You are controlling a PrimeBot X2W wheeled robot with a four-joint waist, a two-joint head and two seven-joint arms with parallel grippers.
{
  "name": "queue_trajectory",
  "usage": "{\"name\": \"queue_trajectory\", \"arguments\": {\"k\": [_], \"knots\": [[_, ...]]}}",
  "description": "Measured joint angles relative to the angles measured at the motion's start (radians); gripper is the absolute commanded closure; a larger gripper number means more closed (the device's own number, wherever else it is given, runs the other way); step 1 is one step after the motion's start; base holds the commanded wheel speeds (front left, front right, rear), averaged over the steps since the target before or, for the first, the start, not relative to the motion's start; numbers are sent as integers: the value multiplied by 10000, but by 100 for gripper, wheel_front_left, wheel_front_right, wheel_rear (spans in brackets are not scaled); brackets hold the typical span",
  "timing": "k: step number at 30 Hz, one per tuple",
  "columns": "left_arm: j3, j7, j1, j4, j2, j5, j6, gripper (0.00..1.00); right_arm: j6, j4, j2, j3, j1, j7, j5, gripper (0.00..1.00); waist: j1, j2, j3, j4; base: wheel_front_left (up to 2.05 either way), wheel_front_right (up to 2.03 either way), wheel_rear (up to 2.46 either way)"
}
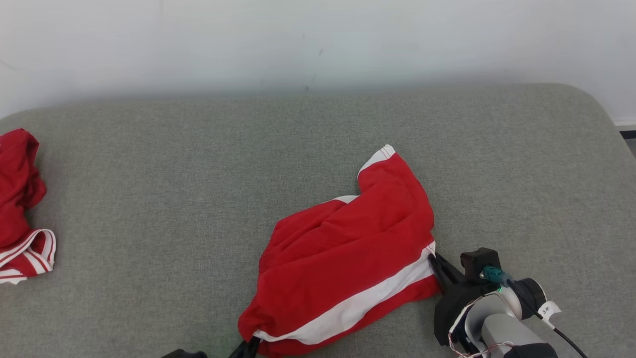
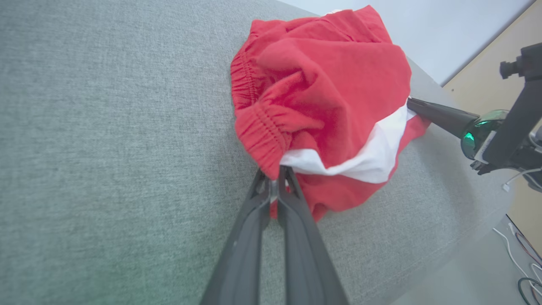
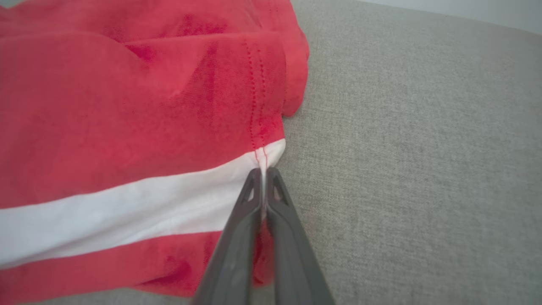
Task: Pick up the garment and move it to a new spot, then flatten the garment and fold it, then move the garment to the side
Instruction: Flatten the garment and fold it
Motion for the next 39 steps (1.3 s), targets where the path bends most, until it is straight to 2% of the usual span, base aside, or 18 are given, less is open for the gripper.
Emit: {"name": "queue_trajectory", "arguments": {"k": [7,14,19,26,27,28,29,30,31,39], "knots": [[107,0,332,-309,130,8,-2,100,0,-1367,-307,-224,508,2,251,100,0,0,-186,-54,0,0,0],[362,0,1227,-1254,314,96,0,100,0,-3572,-589,-882,2188,0,520,100,-1,0,-479,-25,0,0,0],[328,0,1462,-1657,487,159,-2,100,0,-4688,-869,-1356,3372,0,556,100,-1,0,-613,-27,0,0,0],[-140,0,1278,-792,569,416,-2,100,0,-4619,-604,-1218,4019,2,663,100,-1,0,-665,-337,0,0,0],[-198,0,1265,-648,548,343,0,100,0,-4615,-543,-1195,4019,0,721,70,-1,-1,-678,-389,0,0,0],[-278,0,1255,-512,537,278,-2,100,0,-4608,-506,-1170,4018,0,740,0,-1,0,-693,-439,0,0,0],[-326,0,1241,-414,522,278,-2,82,0,-4608,-485,-1170,4018,0,750,0,-1,0,-709,-479,0,0,0],[-322,0,1222,-374,495,238,-2,32,0,-4623,-481,-1175,4025,0,777,0,-1,0,-730,-506,0,0,0],[-299,0,1212,-370,472,186,0,0,0,-4644,-499,-1187,4055,0,786,0,-2,-1,-751,-522,0,0,0],[-136,0,1538,-470,754,-107,0,0,0,-4897,-702,-1498,4319,0,792,0,-2,-1,-816,-438,0,0,0]]}}
